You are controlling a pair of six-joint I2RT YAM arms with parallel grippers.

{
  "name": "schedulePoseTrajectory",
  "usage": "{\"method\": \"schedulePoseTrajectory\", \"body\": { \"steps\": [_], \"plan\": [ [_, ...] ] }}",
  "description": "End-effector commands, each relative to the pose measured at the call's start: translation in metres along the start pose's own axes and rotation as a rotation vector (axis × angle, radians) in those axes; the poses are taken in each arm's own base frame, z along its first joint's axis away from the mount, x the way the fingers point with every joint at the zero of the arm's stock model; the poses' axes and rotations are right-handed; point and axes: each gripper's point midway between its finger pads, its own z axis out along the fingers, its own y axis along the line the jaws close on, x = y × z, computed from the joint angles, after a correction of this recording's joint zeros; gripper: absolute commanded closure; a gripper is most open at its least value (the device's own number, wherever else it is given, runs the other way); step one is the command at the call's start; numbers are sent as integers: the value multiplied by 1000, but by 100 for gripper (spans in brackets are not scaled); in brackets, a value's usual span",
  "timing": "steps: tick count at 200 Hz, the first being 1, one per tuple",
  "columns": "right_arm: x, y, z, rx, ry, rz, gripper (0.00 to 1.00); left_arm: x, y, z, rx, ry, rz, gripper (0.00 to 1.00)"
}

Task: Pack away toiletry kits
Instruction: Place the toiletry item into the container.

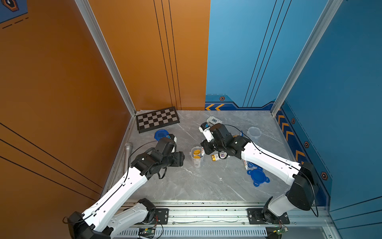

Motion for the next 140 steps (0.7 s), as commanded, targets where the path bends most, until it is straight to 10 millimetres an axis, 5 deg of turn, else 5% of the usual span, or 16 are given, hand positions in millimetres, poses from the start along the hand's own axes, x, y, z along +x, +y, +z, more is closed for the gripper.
{"method": "schedulePoseTrajectory", "body": {
  "steps": [1, 64, 115, 140],
  "plan": [
    [-8, -8, 5, 75, -20, -44, 100, 4, 11, 0, -40, 7, -14, 29],
    [4, 2, 26, 54, 8, -64, 100, 0, 12, -3, -42, -5, -13, 29],
    [16, 5, 32, 86, 34, -105, 63, -6, 8, -4, -33, -8, 14, 27],
    [12, 0, 25, 101, 17, -96, 55, -8, 6, -4, -29, -7, 19, 26]
  ]
}}
